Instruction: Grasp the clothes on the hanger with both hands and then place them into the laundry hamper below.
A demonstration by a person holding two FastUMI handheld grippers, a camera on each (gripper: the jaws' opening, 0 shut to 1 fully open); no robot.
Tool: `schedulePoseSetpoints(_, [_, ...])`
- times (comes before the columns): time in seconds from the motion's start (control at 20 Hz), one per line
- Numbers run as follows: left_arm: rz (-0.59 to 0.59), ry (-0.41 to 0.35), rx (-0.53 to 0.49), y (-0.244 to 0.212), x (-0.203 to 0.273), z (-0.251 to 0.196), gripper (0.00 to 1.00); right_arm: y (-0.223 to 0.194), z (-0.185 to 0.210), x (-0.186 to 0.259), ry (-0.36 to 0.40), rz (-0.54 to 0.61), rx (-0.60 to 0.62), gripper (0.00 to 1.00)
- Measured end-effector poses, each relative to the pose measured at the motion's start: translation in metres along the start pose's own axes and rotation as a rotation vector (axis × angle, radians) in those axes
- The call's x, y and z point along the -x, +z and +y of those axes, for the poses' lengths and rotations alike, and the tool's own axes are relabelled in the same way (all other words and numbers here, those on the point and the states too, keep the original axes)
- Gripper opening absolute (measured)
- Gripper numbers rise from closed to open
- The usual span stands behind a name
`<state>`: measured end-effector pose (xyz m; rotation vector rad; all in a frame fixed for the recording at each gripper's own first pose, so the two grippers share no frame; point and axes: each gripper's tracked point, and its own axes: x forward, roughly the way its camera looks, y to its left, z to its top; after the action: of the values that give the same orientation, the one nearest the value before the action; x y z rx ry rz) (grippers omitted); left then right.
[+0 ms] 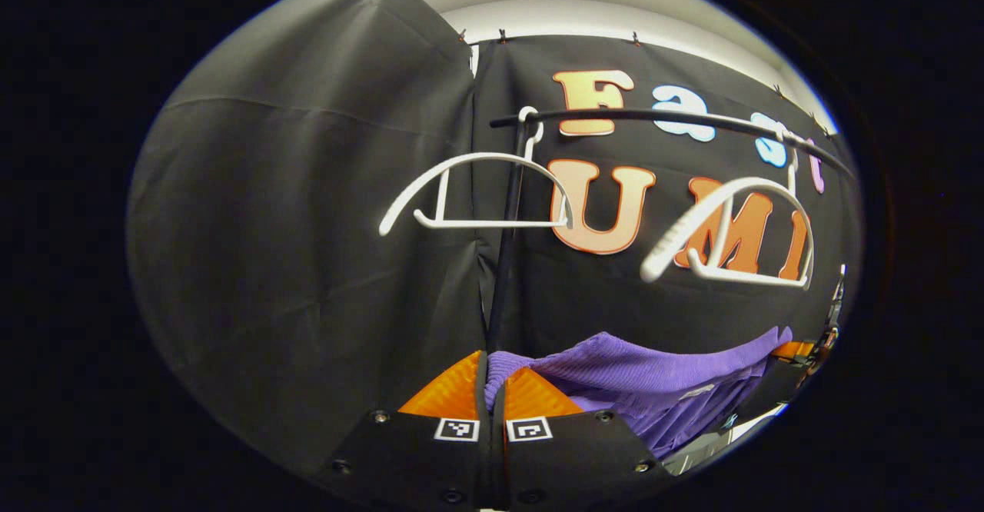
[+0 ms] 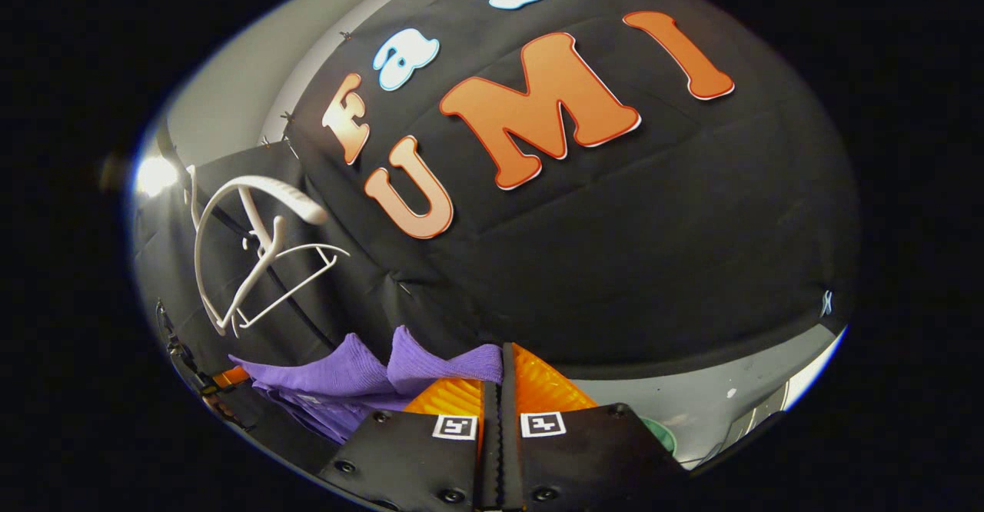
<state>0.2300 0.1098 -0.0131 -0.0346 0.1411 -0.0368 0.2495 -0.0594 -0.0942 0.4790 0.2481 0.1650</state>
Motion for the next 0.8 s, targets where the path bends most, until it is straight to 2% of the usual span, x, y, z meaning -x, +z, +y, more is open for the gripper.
schedulePoseSetpoints(0.4, [0.088,-0.044,0.017,-0.043,0.023,-0.049,0.00,-0.045,-0.012,0.043,-0.095,0.050,0.085,0.07])
schedulePoseSetpoints(0.8, [0.113,-0.189,0.021,-0.058,0.036,-0.153,0.00,-0.058,-0.006,0.068,-0.114,0.050,0.072,0.07])
